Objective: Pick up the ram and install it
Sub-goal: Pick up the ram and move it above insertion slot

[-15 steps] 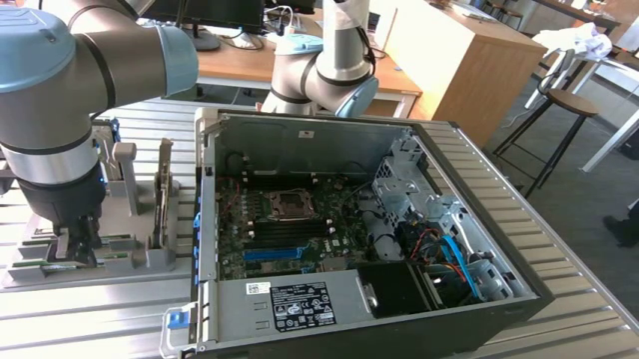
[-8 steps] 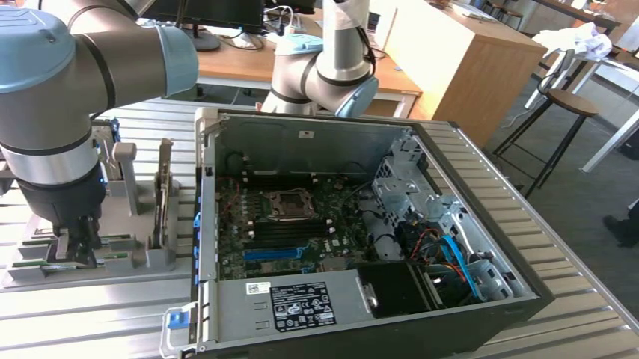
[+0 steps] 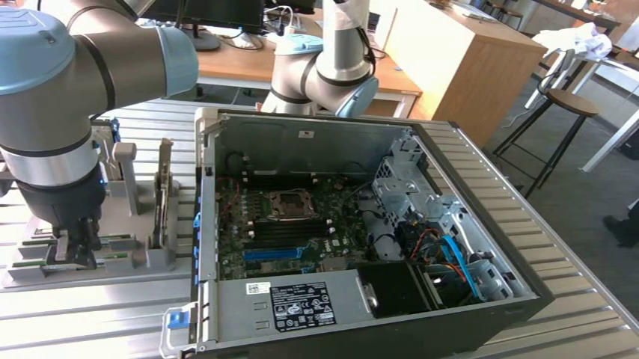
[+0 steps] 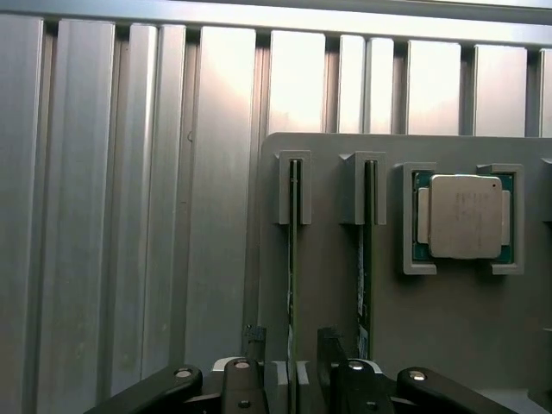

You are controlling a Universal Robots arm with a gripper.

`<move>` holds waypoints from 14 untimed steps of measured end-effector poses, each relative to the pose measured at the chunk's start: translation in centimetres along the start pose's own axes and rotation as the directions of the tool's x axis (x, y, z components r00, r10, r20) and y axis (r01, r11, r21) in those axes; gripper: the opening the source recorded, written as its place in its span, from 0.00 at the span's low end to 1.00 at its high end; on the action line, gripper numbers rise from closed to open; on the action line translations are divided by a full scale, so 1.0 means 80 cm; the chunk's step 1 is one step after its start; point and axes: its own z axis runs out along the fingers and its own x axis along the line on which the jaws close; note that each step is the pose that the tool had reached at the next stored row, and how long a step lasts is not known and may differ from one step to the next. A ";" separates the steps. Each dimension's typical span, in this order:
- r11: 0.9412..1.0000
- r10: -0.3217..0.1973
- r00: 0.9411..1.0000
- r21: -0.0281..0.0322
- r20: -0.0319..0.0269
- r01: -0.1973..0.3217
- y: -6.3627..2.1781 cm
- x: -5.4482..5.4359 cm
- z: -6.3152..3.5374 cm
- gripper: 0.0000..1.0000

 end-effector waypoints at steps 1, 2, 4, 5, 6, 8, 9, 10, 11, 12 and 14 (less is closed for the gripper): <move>1.000 0.000 1.000 0.000 0.000 0.000 0.000 0.000 0.000 0.37; 1.000 0.000 1.000 0.000 0.000 0.000 0.000 0.000 0.000 0.37; 1.000 0.000 1.000 0.000 0.000 0.000 0.000 0.000 0.000 0.37; 1.000 0.000 1.000 0.000 0.000 0.000 0.000 0.000 0.000 0.37; 1.000 0.000 1.000 0.000 0.000 0.000 0.000 0.000 0.000 0.37; 1.000 0.000 1.000 0.000 0.000 0.000 0.000 0.000 0.000 0.37; 1.000 0.000 1.000 0.000 0.000 0.000 0.000 0.000 0.000 0.36; 1.000 0.000 1.000 0.000 0.000 0.000 0.000 0.000 0.000 0.36; 1.000 0.000 1.000 0.000 0.000 0.000 0.000 0.000 0.000 0.36; 1.000 0.000 1.000 0.000 0.000 0.000 0.000 0.000 0.000 0.29; 1.000 0.000 1.000 0.000 0.000 0.000 0.000 0.000 0.000 0.29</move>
